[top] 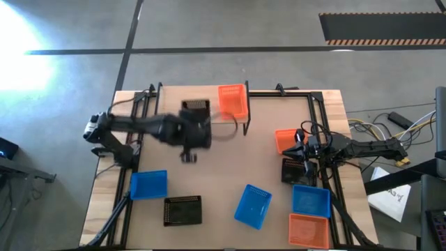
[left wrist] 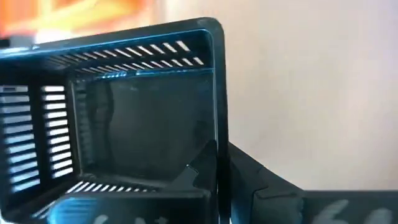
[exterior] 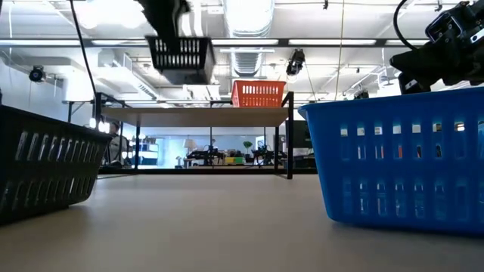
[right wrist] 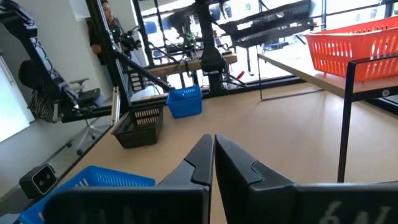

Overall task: Stack baskets on shelf by color
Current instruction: Put the top left black basket on the shelf

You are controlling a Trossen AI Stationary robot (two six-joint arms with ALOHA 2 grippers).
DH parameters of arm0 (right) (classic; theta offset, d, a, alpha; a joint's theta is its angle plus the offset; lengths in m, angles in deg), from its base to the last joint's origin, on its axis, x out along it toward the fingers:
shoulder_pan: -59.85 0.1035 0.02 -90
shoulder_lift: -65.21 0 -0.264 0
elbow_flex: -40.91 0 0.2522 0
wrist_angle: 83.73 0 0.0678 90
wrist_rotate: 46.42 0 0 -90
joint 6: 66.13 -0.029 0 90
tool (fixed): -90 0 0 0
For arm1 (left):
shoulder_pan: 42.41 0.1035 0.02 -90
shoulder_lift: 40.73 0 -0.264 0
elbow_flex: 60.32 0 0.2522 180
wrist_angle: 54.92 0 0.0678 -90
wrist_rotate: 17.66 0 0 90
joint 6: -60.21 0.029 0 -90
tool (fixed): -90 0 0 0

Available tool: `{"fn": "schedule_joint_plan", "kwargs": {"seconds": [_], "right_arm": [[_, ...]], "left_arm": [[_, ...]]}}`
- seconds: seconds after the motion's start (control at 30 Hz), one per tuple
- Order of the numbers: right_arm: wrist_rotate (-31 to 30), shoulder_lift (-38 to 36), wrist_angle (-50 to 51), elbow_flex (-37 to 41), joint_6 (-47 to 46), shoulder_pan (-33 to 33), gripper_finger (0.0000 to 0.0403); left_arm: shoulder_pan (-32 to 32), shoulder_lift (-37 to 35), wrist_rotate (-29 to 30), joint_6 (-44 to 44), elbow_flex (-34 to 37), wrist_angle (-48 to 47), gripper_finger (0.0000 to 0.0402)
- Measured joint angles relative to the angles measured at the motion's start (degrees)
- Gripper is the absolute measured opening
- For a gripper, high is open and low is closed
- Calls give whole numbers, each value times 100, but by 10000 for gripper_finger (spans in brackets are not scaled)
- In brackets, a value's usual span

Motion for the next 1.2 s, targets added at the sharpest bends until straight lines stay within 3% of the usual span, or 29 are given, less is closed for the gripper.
{"fn": "schedule_joint_plan", "kwargs": {"seconds": [0.2,0.33,0.47,0.9,1.2], "right_arm": [[0,0,2,0,0,-1,9],[0,0,2,-1,0,-2,9],[0,0,2,0,0,0,9],[0,0,-7,0,0,0,9],[0,0,-5,0,0,-1,9]], "left_arm": [[1345,-91,-4,1209,278,557,1],[1745,-46,-89,2213,456,1192,1],[1897,18,-630,2671,545,1651,1],[1903,47,-936,2845,783,1985,1],[1903,44,-947,2183,787,2020,1]]}}
